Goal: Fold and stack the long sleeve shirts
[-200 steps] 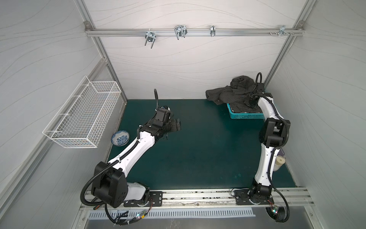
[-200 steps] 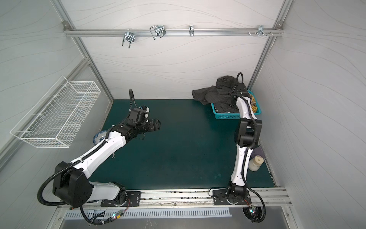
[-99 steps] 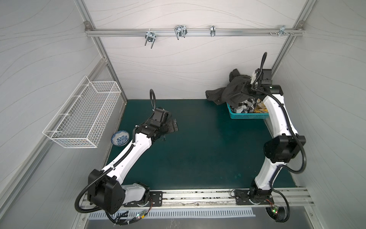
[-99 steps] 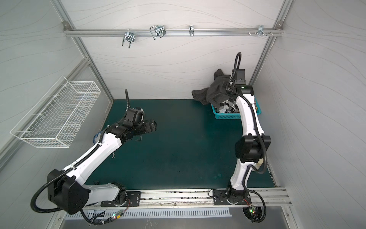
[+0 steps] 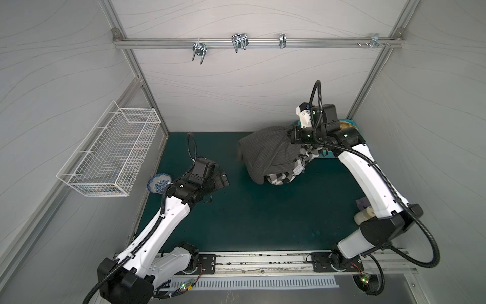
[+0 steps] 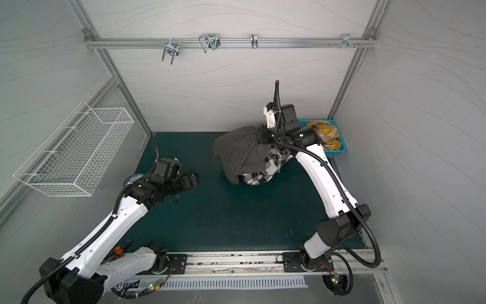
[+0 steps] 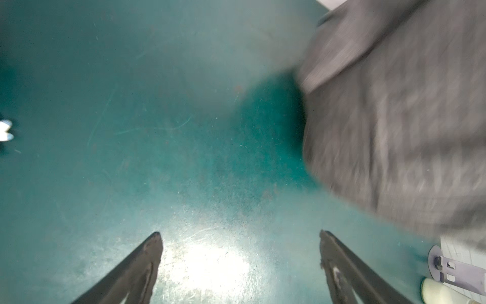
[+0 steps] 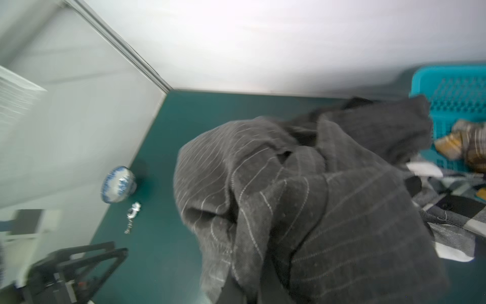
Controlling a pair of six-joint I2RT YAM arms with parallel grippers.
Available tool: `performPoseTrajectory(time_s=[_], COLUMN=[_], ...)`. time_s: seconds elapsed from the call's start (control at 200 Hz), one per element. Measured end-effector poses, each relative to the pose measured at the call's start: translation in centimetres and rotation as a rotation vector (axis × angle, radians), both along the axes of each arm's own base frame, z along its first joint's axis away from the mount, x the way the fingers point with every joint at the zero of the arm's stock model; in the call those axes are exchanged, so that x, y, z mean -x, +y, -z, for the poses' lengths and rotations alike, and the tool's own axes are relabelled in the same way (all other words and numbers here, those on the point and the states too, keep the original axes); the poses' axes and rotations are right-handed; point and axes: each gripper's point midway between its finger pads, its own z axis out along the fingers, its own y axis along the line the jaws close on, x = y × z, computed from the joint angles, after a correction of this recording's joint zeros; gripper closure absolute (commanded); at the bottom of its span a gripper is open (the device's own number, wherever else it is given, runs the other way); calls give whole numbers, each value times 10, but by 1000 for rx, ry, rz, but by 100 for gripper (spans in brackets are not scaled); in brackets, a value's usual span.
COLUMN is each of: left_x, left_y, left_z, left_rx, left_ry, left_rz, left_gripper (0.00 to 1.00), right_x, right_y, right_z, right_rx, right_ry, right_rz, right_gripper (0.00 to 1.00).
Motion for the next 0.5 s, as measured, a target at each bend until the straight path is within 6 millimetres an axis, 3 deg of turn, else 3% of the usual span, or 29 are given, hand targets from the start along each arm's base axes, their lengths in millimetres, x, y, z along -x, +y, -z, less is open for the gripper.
performPoseTrajectory(time_s=[0.04,0.1,0.135,0.155,0.365,0.5], left_x=[-2,-7,-11,-13,-36,-55], left_y=[-2,-7,-11,-13,-59,-100], left_z=[2,6,8,10,29,39], left_rx=[7,23,35,42,115,133], left_ry=[5,10,15,16,36,53], left_rz=[3,3,7,10,92,174], left_gripper=[4,2,1,1,1,1], right_x=[-5,-10,-13,-14,-24,-26], right_y=[2,6,9,13,38,23], right_z=[11,21,25,28,60,91], right_rx=[17,29,31,30,46,117], right_ry=[17,33,37,41,81,139], right_rz=[-5,-16,-31,-45,-143,-42], right_gripper=[86,50,33,29,14,13])
